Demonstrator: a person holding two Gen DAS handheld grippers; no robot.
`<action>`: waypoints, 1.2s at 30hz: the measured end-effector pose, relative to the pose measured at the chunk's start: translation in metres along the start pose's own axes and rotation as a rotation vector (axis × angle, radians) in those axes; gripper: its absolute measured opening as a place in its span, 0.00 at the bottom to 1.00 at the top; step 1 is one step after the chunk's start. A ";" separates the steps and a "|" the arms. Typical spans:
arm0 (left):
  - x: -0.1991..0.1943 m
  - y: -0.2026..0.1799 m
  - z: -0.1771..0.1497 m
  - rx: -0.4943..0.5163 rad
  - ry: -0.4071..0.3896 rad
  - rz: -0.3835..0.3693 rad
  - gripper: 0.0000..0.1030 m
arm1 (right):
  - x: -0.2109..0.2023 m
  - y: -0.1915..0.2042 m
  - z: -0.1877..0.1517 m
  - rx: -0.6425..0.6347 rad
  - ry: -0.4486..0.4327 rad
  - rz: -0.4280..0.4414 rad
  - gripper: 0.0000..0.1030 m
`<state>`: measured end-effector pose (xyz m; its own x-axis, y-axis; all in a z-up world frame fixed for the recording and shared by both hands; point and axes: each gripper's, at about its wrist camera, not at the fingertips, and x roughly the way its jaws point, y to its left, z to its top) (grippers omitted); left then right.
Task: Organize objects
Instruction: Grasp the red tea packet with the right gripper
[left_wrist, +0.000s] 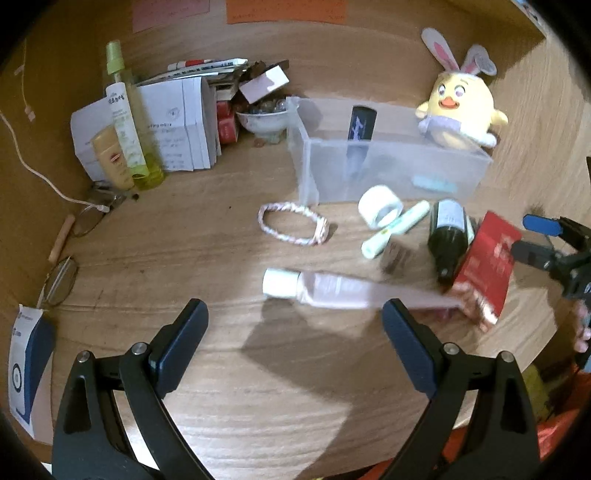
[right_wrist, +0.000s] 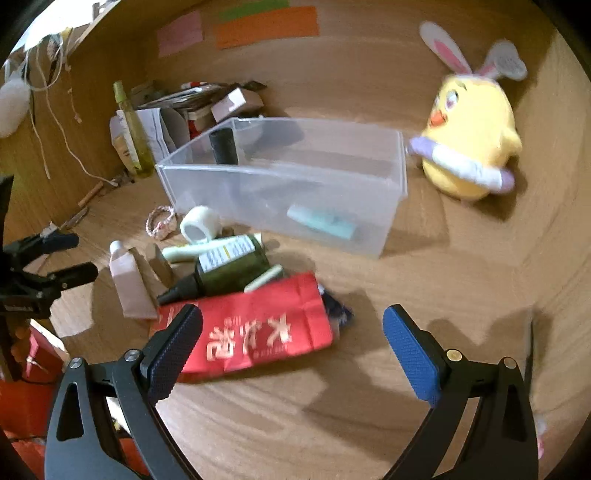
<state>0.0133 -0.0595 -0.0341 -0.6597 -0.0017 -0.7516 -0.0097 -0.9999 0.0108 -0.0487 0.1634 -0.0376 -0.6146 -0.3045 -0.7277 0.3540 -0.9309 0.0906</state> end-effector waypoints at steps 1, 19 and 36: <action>0.002 -0.001 -0.003 0.010 0.005 0.009 0.93 | 0.000 -0.003 -0.003 0.025 0.012 0.020 0.95; 0.050 -0.031 0.019 0.172 0.072 0.000 0.93 | 0.029 0.021 -0.021 0.114 0.098 0.153 0.97; 0.061 -0.039 0.035 0.231 0.060 -0.075 0.80 | 0.020 0.014 -0.009 0.049 0.043 0.108 0.32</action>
<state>-0.0532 -0.0202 -0.0575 -0.6049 0.0648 -0.7937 -0.2331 -0.9674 0.0987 -0.0496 0.1460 -0.0574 -0.5436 -0.3952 -0.7405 0.3806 -0.9024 0.2022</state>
